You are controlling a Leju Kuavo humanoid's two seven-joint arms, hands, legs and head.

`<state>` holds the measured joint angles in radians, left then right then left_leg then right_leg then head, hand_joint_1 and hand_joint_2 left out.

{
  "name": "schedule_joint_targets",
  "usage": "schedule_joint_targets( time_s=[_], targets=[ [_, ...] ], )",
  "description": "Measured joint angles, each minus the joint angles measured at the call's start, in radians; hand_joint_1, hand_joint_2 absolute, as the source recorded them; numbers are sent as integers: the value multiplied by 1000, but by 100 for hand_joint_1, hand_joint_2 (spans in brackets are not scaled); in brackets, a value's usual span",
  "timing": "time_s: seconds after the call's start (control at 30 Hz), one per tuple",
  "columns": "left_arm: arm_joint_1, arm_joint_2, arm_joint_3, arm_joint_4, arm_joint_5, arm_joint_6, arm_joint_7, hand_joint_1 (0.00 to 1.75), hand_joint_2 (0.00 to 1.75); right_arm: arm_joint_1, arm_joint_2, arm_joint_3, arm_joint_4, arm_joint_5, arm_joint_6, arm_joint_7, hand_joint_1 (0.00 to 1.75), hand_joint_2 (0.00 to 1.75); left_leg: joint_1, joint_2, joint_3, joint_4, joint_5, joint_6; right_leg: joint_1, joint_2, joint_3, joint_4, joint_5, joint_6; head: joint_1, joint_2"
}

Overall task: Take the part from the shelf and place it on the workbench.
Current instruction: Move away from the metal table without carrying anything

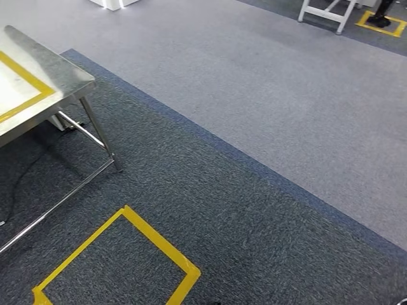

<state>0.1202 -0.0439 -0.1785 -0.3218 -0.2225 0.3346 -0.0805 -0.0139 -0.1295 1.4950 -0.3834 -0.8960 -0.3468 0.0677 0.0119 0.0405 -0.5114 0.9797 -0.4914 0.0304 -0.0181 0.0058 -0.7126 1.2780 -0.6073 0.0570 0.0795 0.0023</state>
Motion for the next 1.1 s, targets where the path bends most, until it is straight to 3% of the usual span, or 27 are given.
schedule_joint_targets(
  time_s=[0.03, 0.07, 0.1, 0.17, 0.2, 0.27, 0.3, 0.37, 0.43, 0.47, 0.5, 0.53, 0.6, 0.63, 0.67, 0.73, 0.8, 0.87, 0.93, 1.0, 1.03, 1.07, 1.1],
  targets=[
    [0, -1, -3, -7, -6, -2, 4, 0, 0, -10, 18, 0, 11, -5, 8, 17, 0, 0, 0, 17, -1, 1, 0, -1, -1, -3, 10, -8, 13, 1, 0, 0],
    [-4, -2, -5, -11, -9, -2, 3, 0, 0, -19, 36, -1, 25, -8, 22, 28, 0, 0, 0, 30, -1, 1, -1, -2, -1, -10, 43, -58, 40, 1, 1, 0],
    [-10, -3, -6, -13, -10, -2, -2, 0, 0, -27, 48, -1, 40, -8, 35, 32, 0, 0, -1, 41, 1, 3, -3, -4, -1, -27, 91, -134, 70, 0, 1, 0],
    [-19, -6, -6, -13, -9, -1, -11, 0, 0, -39, 70, -1, 66, -8, 56, 31, 0, 0, -5, 58, 5, 8, -7, -15, 3, -61, 165, -254, 102, -12, 0, 0],
    [-22, -6, -6, -13, -9, -1, -14, 0, 0, -42, 80, -1, 77, -8, 60, 28, 0, 0, -6, 64, 7, 10, -9, -21, 6, -69, 178, -279, 105, -19, -2, 0],
    [-26, -8, -7, -13, -9, 0, -17, 0, 0, -43, 99, -1, 95, -9, 62, 22, 0, 0, -7, 78, 12, 9, -9, -34, 9, -54, 173, -283, 104, -34, -6, 0],
    [-28, -8, -7, -13, -9, 0, -18, 0, 0, -43, 106, -1, 103, -10, 63, 20, 0, 0, -5, 73, 14, 11, -13, -41, 8, -45, 173, -284, 107, -40, -7, 0],
    [-30, -9, -7, -12, -8, 4, -21, 0, 0, -44, 115, -1, 115, -14, 63, 18, 0, 0, -1, 28, -4, 59, -53, -51, 4, -26, 177, -288, 115, -53, -10, 0],
    [-30, -9, -7, -7, -8, 6, -27, 0, 0, -48, 122, -1, 126, -18, 64, 17, 0, 0, 1, -23, -58, 188, -124, -55, 6, -5, 176, -288, 121, -62, -14, 0],
    [-30, -10, -7, -4, -8, 6, -29, 0, 0, -50, 125, -1, 131, -19, 64, 16, 0, 0, 1, -30, -89, 257, -151, -55, 7, 9, 174, -288, 122, -64, -14, 0],
    [-30, -11, -7, -1, -7, 6, -32, 0, 0, -50, 128, -1, 135, -21, 63, 16, 0, 0, 1, -33, -111, 302, -159, -54, 9, 24, 173, -288, 123, -65, -14, 0],
    [-30, -11, -7, 1, -7, 6, -35, 0, 0, -50, 130, -1, 139, -22, 63, 16, 0, 0, 1, -34, -118, 310, -147, -53, 10, 39, 174, -287, 123, -66, -14, 0],
    [-32, -11, -7, 5, -7, 7, -43, 0, 0, -51, 132, -1, 145, -24, 62, 15, 0, 0, 2, -53, -82, 209, -68, -46, 11, 72, 175, -285, 123, -65, -14, 0],
    [-34, -10, -7, 9, -7, 7, -46, 0, 0, -52, 134, -1, 147, -25, 62, 16, 0, 0, 3, -84, -57, 140, -31, -42, 11, 86, 174, -282, 122, -63, -15, 0],
    [-36, -10, -7, 12, -7, 8, -50, 0, 0, -54, 136, -1, 150, -26, 60, 16, 0, 0, 5, -113, -36, 79, -7, -38, 11, 100, 169, -278, 122, -60, -15, 0],
    [-40, -10, -7, 19, -7, 9, -56, 0, 0, -57, 140, -1, 154, -27, 58, 17, 0, 0, 6, -145, -22, 31, -2, -34, 8, 126, 156, -274, 126, -47, -15, 0],
    [-45, -12, -7, 23, -7, 10, -60, 0, 0, -56, 141, -2, 157, -29, 57, 19, 0, 0, 6, -119, -19, 21, 1, -28, 4, 141, 140, -275, 131, -32, -15, 0],
    [-50, -13, -7, 26, -7, 13, -64, 0, 0, -56, 142, -2, 161, -30, 57, 24, 0, 0, 8, -88, -14, 8, 7, -16, 6, 92, 114, -239, 107, -25, -10, 0],
    [-53, -13, -7, 32, -7, 16, -67, 0, 0, -60, 142, -3, 164, -30, 57, 30, 0, 0, 6, -54, -12, 2, 9, -8, 8, 24, 61, -128, 46, -19, -6, 0],
    [-54, -14, -7, 40, -7, 17, -68, 0, 0, -61, 142, -3, 166, -28, 57, 34, 0, 0, 3, -18, -12, 3, 8, -8, 6, 4, 7, -11, -1, -13, -4, 0],
    [-56, -14, -7, 44, -7, 17, -69, 0, 0, -61, 142, -4, 167, -27, 58, 36, 0, 0, 3, -1, -12, 3, 7, -9, 5, -1, 3, 5, 1, -10, -4, 0],
    [-58, -15, -7, 47, -7, 17, -70, 0, 0, -61, 142, -4, 168, -26, 59, 38, 0, 0, 3, 14, -11, 4, 6, -10, 4, -7, 22, -22, 22, -8, -4, 0],
    [-61, -15, -7, 49, -7, 17, -70, 0, 0, -61, 142, -4, 169, -26, 60, 41, 0, 0, 3, 27, -10, 5, 4, -13, 3, -19, 60, -86, 55, -7, -4, 0]
  ],
)
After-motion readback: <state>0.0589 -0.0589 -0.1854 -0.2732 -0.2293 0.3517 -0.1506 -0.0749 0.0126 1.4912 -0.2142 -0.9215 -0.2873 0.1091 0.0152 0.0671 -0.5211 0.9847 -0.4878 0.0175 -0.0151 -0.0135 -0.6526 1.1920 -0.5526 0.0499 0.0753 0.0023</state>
